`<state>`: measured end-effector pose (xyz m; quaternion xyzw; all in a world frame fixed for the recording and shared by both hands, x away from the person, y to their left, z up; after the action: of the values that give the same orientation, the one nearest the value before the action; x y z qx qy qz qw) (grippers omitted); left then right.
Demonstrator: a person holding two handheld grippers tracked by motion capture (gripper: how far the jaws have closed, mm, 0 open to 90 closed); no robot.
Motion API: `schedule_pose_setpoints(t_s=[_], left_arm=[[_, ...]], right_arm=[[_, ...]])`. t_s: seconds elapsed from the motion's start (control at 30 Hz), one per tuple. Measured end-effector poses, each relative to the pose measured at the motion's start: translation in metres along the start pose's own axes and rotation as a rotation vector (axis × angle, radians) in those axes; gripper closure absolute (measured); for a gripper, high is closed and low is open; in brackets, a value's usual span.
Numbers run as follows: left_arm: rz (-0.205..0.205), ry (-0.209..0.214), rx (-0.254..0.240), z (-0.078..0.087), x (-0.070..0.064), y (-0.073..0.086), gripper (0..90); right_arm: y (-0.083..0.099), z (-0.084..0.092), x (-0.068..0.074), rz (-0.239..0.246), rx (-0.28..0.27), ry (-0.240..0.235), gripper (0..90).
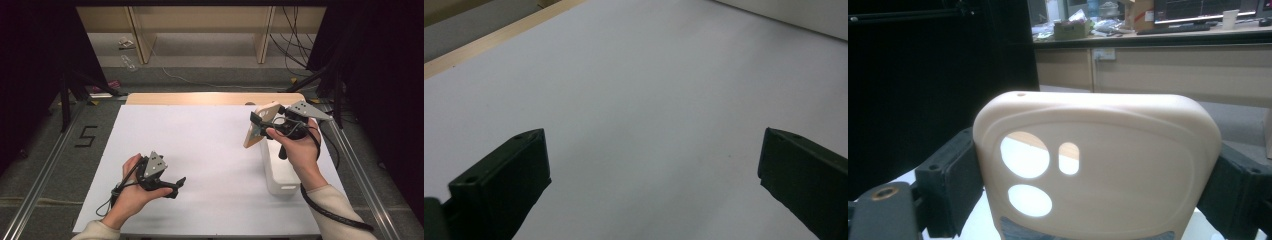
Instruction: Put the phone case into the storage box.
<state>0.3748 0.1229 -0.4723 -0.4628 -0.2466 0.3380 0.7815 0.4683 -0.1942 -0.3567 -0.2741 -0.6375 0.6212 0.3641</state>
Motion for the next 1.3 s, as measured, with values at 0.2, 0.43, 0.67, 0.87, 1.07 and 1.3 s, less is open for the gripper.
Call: schedule_pose_setpoints(t_s=[0.2,0.43,0.67,0.87,1.07,1.3], left_arm=[[0.0,0.0,0.001,0.0,0.0,0.0,0.0],[0.002,-0.002,0.0,0.0,0.0,0.0,0.0],[0.003,-0.002,-0.001,0.001,0.001,-0.001,0.0],[0.004,-0.003,0.0,0.0,0.001,0.0,0.0],[0.004,-0.003,0.0,0.001,0.001,0.0,0.0],[0.006,-0.003,-0.003,0.001,0.001,-0.001,0.0]], right_arm=[[-0.003,0.002,-0.004,-0.002,-0.007,0.01,12.2],[-0.004,0.003,-0.006,-0.004,-0.012,0.017,12.2],[-0.006,0.004,-0.009,-0.006,-0.015,0.025,12.2],[-0.008,0.005,-0.012,-0.009,-0.019,0.034,12.2],[-0.01,0.007,-0.015,-0.011,-0.023,0.045,12.2],[-0.011,0.008,-0.018,-0.012,-0.025,0.055,12.3]])
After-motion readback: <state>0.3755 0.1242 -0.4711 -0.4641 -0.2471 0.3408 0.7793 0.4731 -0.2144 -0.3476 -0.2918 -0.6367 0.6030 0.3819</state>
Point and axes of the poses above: each handheld gripper's, and its own axes: z roughly backward along the jaws, y roughly out of its underside, x roughly to its left, the point moved 6 cm from there along -z, roughly forward along the jaws, and after that the axes turned 7 degrees about -x, right-handed, at the moved point
